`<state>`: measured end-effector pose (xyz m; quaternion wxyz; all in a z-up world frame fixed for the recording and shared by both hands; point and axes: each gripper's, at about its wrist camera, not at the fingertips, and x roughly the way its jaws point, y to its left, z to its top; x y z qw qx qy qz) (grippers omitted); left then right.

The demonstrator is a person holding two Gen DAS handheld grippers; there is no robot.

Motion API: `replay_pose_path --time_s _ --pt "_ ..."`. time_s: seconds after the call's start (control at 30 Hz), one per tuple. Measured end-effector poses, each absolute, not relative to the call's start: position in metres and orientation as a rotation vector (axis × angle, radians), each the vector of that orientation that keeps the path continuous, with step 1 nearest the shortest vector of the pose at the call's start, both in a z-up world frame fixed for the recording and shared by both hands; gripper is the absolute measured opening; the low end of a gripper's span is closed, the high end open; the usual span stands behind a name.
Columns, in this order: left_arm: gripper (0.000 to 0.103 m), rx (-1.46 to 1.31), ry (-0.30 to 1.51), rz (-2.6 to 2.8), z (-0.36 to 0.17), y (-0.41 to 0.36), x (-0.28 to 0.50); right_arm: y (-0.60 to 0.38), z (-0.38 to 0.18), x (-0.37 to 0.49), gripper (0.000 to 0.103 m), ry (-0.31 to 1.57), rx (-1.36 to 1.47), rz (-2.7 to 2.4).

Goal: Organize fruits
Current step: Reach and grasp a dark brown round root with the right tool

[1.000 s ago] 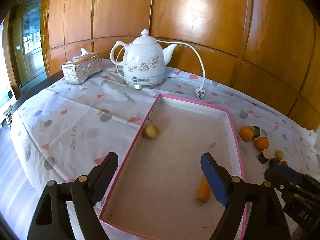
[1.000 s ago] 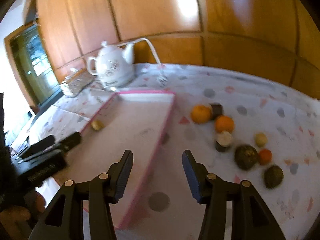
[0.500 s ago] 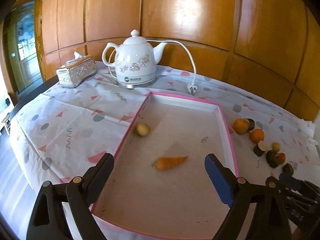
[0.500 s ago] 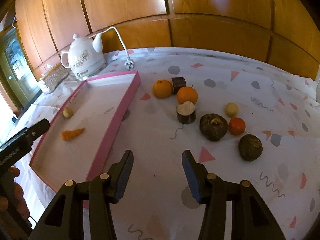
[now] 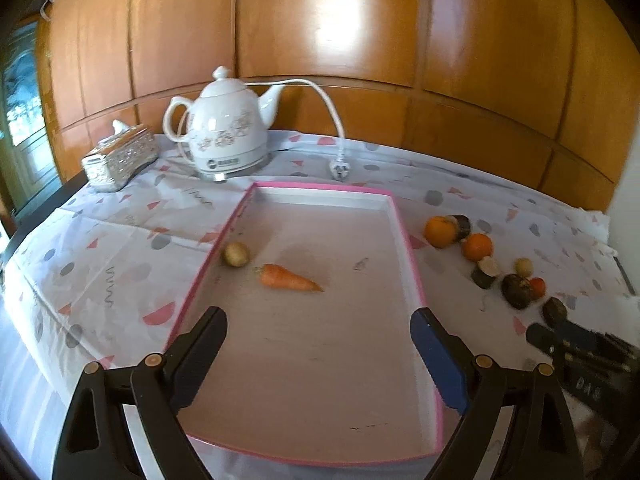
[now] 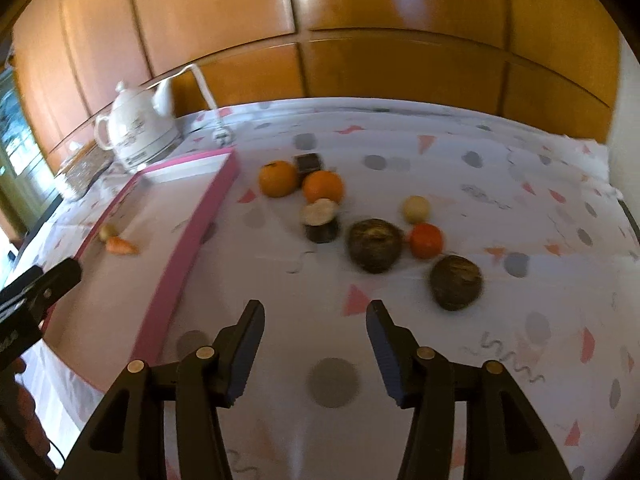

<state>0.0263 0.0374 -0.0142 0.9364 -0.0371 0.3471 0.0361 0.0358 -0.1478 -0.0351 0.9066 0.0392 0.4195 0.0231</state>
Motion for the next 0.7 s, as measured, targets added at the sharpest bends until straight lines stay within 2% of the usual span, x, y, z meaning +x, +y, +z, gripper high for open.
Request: replay_pose_path --time_s 0.1,0.17,0.2,0.7 --pt "0.094 -0.067 0.718 0.028 -0.015 0.028 0.026 -0.167 -0.035 0.036 0.054 0.865 0.100 0.004" --pt "0.094 -0.063 0.729 0.001 -0.016 0.022 0.027 -0.178 -0.036 0.036 0.064 0.863 0.113 -0.020" --pt "0.094 -0.060 0.731 -0.014 -0.017 0.019 0.027 -0.185 -0.037 0.036 0.065 0.865 0.124 -0.030" --pt "0.094 0.009 0.758 -0.148 -0.023 -0.020 0.028 -0.232 -0.055 0.038 0.065 0.900 0.180 -0.087"
